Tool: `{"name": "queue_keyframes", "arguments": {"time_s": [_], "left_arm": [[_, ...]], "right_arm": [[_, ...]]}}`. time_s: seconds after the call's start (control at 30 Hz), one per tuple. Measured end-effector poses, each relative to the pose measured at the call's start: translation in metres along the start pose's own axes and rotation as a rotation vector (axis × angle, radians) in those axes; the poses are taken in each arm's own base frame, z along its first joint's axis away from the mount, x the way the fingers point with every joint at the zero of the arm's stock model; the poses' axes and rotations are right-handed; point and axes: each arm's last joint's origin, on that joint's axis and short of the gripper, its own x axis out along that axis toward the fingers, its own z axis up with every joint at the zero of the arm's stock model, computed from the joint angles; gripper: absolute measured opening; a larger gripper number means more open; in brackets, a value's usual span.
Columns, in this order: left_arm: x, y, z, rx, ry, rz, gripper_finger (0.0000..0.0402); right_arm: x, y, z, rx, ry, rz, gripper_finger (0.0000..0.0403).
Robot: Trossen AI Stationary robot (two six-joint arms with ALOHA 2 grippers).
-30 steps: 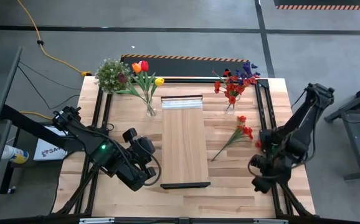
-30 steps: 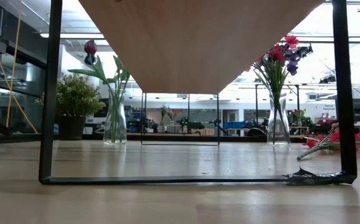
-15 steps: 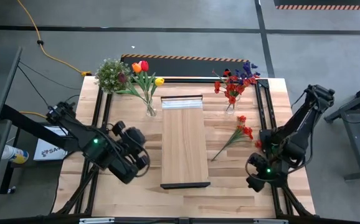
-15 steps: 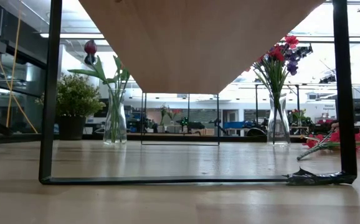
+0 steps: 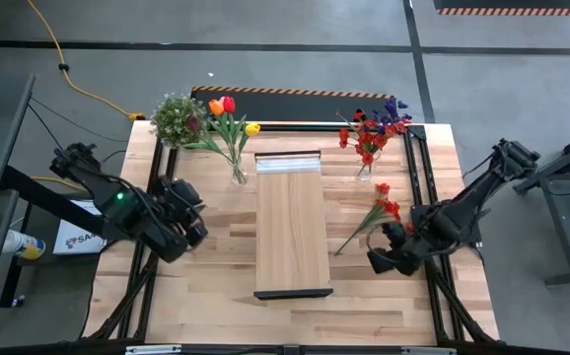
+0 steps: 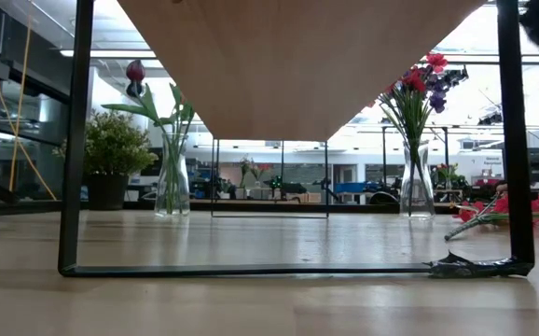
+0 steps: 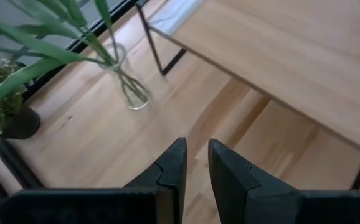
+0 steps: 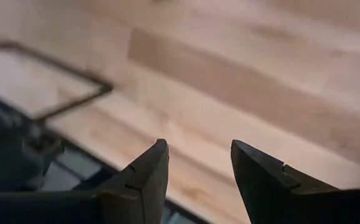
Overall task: Pick and place flowers into a vace then onto a shelf
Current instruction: Put the orange flowers into the right transparent vase
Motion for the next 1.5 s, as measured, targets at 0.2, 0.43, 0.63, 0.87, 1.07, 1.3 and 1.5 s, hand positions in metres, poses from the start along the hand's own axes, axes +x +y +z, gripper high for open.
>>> {"name": "queue_keyframes", "arguments": {"time_s": [0.2,0.43,0.63,0.87,1.07,1.3,1.5], "left_arm": [[0.004,0.023,-0.011,0.006,0.0,-0.002,0.0101],[0.005,0.046,-0.019,0.005,-0.027,-0.011,0.0101],[0.001,0.059,-0.017,-0.031,-0.106,-0.018,0.0101],[-0.004,0.071,-0.015,-0.03,-0.154,-0.031,0.0101],[-0.008,0.082,-0.015,-0.006,-0.171,-0.053,0.0101],[-0.012,0.095,-0.015,-0.014,-0.18,-0.084,0.0101],[-0.014,0.102,-0.015,0.01,-0.193,-0.096,0.0101]], "right_arm": [[0.0,-0.005,0.028,0.125,-0.091,-0.13,0.0165],[0.001,-0.005,0.046,0.216,-0.131,-0.173,0.0165],[0.018,-0.007,0.06,0.307,-0.121,-0.215,0.0165],[0.038,-0.006,0.077,0.402,-0.135,-0.226,0.0165],[0.054,0.004,0.094,0.454,-0.177,-0.176,0.0165],[0.074,0.004,0.108,0.52,-0.191,-0.254,0.0165],[0.081,0.008,0.117,0.536,-0.22,-0.223,0.0165]]}}
